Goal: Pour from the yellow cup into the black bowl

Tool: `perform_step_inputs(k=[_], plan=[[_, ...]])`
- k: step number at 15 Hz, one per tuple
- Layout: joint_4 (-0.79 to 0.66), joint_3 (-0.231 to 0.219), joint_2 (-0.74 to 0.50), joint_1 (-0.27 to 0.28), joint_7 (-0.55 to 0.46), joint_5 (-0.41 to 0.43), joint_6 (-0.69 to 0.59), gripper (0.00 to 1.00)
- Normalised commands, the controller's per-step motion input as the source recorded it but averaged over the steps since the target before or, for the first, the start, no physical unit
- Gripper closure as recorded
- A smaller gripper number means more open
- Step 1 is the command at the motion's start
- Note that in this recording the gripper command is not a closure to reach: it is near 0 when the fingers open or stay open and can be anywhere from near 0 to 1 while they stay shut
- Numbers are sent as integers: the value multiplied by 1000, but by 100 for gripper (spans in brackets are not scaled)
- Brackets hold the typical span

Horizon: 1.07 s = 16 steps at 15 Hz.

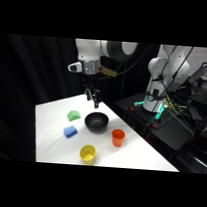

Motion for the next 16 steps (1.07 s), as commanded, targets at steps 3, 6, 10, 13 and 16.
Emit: perform_step_inputs(k=[3,6,10,13,16], plan=[[10,32,-5,-19,13,11,-10,0],[27,68,-45,24,45,27,-22,0],[86,102,-39,89,114,17,-27,0],[148,102,28,103,114,29,38,0],[170,80,114,84,91,25,169,0]])
